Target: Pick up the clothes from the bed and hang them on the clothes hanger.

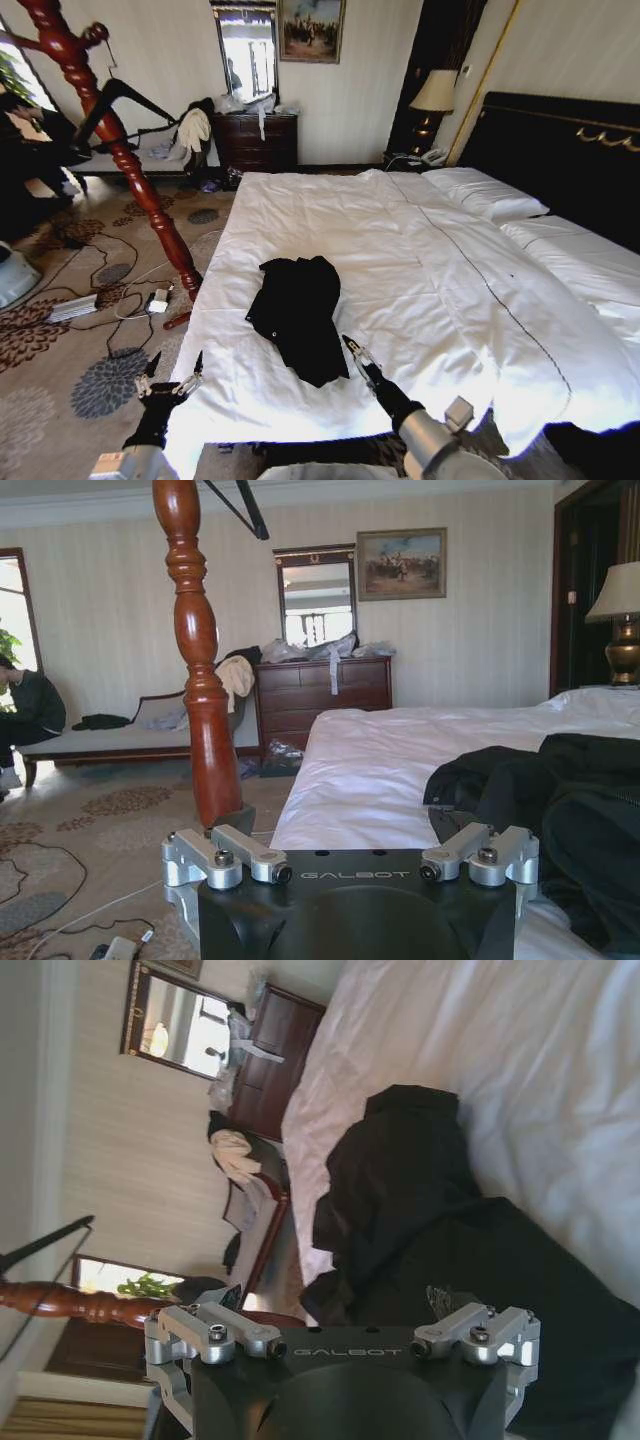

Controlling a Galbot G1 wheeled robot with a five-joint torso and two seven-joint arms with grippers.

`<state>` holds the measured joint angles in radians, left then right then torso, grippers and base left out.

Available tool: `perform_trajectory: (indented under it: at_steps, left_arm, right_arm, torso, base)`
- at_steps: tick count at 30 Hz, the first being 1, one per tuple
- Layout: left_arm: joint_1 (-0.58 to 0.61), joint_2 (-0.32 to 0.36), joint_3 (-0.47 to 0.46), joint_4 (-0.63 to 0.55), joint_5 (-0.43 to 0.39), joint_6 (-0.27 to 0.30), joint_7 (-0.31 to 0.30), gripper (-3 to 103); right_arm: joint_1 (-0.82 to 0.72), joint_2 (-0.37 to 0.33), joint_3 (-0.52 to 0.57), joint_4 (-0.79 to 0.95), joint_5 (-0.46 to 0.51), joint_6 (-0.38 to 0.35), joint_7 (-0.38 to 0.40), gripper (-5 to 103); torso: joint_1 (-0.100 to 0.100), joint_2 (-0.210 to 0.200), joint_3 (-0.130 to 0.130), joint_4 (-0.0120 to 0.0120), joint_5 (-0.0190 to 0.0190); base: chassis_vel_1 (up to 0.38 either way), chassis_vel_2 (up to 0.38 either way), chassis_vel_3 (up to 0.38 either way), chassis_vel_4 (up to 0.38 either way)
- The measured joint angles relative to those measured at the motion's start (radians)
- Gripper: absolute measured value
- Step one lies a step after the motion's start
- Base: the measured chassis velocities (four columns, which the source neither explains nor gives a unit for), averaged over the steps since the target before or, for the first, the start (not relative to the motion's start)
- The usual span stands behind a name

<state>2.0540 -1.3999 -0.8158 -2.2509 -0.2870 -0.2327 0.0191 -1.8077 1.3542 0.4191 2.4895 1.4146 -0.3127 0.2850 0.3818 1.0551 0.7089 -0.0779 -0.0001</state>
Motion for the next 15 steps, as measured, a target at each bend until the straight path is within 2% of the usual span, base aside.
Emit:
perform_trajectory:
  at_steps: [4,9,15]
  left_arm:
    - [0.02,-0.003,-0.019,-0.023,-0.024,0.007,0.002,98]
    - [0.037,-0.017,-0.034,-0.044,-0.037,0.014,0.002,98]
    - [0.058,-0.026,-0.045,-0.062,-0.04,0.015,0.002,98]
  right_arm:
    - [0.085,0.008,-0.04,-0.029,0.057,-0.019,0.021,100]
    - [0.171,0.015,-0.139,-0.147,0.016,-0.03,0.032,100]
    - [0.268,0.025,-0.188,-0.239,0.01,-0.034,0.046,100]
  torso:
    - [0.0,0.0,0.0,0.0,-0.0001]
    - [0.0,0.0,0.0,-0.0001,0.0002]
    - [0.0,0.0,0.0,0.0,0.0001]
  base:
    - [0.0,0.0,0.0,0.0]
    - [0.0,0.0,0.0,0.0]
    - [0.0,0.0,0.0,0.0]
